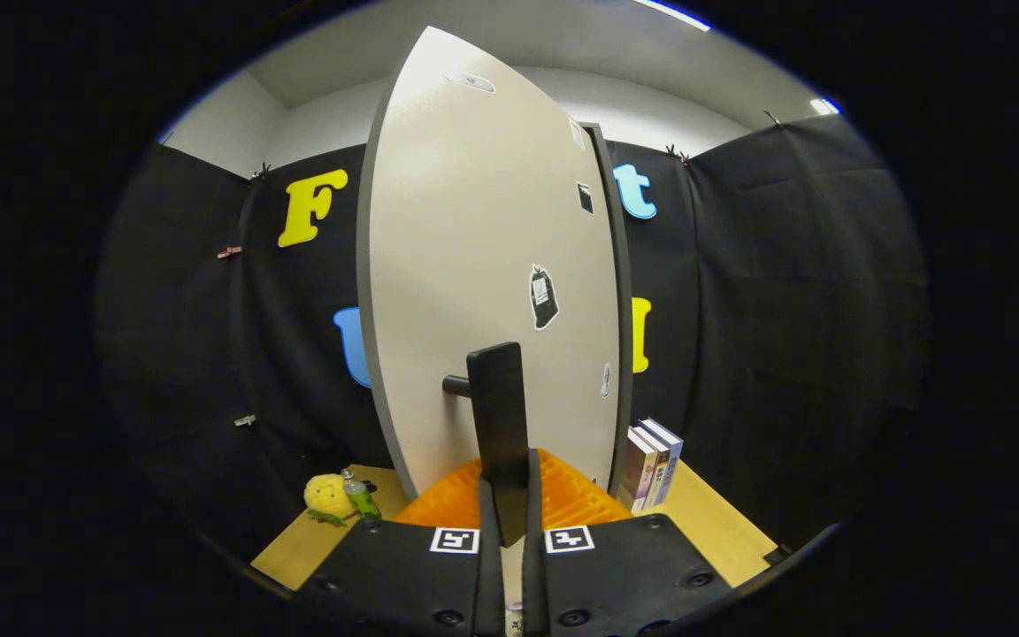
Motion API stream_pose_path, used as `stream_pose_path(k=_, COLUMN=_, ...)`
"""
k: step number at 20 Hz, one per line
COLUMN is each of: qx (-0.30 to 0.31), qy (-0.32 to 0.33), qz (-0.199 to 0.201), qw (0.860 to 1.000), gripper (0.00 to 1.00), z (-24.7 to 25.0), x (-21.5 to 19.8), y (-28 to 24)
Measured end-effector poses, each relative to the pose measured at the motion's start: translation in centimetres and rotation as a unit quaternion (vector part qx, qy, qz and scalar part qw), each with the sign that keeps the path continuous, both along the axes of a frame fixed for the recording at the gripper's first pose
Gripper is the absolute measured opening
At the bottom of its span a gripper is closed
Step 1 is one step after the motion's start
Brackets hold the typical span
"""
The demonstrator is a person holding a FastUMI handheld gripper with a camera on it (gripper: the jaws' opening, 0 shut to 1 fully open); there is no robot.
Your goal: Open the shoe cabinet door, grab the shoes and put them into the shoe cabinet, then close the shoe cabinet door.
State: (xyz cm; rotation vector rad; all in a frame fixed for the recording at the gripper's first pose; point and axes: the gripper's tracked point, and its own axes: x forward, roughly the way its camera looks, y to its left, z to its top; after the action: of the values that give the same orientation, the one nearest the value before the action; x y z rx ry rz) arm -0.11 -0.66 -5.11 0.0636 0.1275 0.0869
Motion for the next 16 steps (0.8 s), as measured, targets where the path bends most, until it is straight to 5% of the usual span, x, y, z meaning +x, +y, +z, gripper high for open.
stream_pose_path(k=16, qx=-0.013, qy=-0.025, qz=-0.015, qw=0.999, gripper=0.09, z=0.8, x=-1.9, y=-8.9)
